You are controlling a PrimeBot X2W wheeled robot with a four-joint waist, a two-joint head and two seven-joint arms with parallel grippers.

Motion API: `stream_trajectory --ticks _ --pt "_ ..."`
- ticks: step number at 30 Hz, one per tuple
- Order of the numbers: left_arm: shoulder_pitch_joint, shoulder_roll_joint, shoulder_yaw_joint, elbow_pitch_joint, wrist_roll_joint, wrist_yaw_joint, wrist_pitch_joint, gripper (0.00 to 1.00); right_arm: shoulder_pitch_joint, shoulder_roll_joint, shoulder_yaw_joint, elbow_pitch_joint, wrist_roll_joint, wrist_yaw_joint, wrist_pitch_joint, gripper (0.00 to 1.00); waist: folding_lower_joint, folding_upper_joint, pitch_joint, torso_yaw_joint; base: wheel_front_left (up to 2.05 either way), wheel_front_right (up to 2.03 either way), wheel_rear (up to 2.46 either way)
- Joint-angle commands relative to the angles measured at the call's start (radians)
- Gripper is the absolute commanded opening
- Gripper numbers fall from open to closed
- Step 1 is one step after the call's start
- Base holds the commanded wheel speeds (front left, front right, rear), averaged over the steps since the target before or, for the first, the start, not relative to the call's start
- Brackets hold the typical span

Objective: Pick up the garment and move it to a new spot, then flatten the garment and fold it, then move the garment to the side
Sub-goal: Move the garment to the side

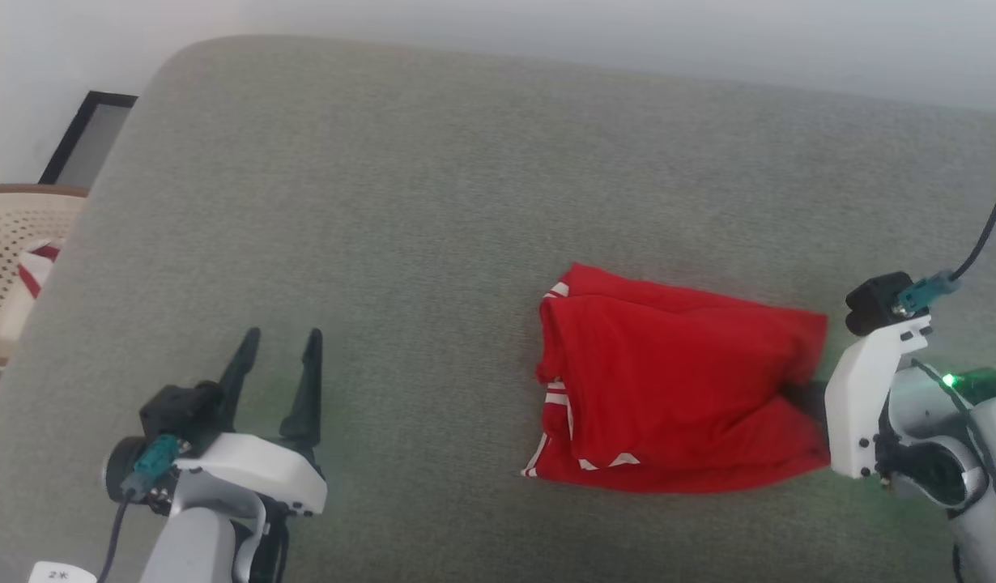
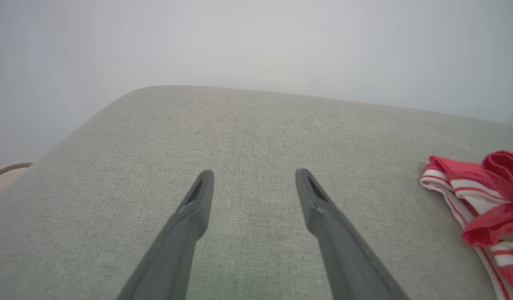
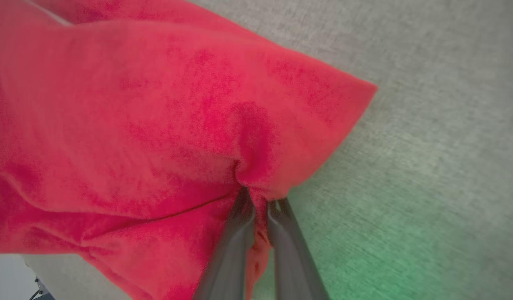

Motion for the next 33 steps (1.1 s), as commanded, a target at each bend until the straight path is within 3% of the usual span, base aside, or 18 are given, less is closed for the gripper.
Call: stream_trajectory --ticks 1,8,18,29,33 --pt "-0.021 0.008 -0.002 -0.003 0.002 -0.002 -0.004 1.00 -0.003 -0.019 -0.021 -0.002 -0.020 -0.004 -0.008 0.00 0.0000 -0.0001 0.002 -0.018 0.00 0.00 0.00" --pt "-0.055 0.016 -0.009 -0.015 -0.004 -0.003 -0.004 1.00 -0.028 -0.055 -0.096 -0.024 -0.043 -0.003 -0.006 0.00 0.0000 -0.0001 0.019 -0.074 0.00 0.00 0.00" --pt "-0.130 0.018 -0.069 -0.014 0.012 -0.003 -0.004 1.00 -0.092 -0.142 -0.205 -0.012 -0.096 -0.002 -0.002 0.00 0.0000 -0.0001 0.067 -0.208 0.00 0.00 0.00" --pt "-0.244 0.047 -0.156 0.003 0.019 -0.003 -0.004 1.00 -0.200 -0.229 -0.221 0.040 -0.165 -0.002 -0.056 0.00 0.0000 -0.0001 0.138 -0.361 0.00 0.00 0.00" --pt "-0.306 0.067 -0.204 0.019 0.014 -0.003 -0.004 1.00 -0.270 -0.262 -0.200 0.106 -0.188 -0.002 -0.139 0.00 0.0000 -0.0001 0.179 -0.416 0.00 0.00 0.00"
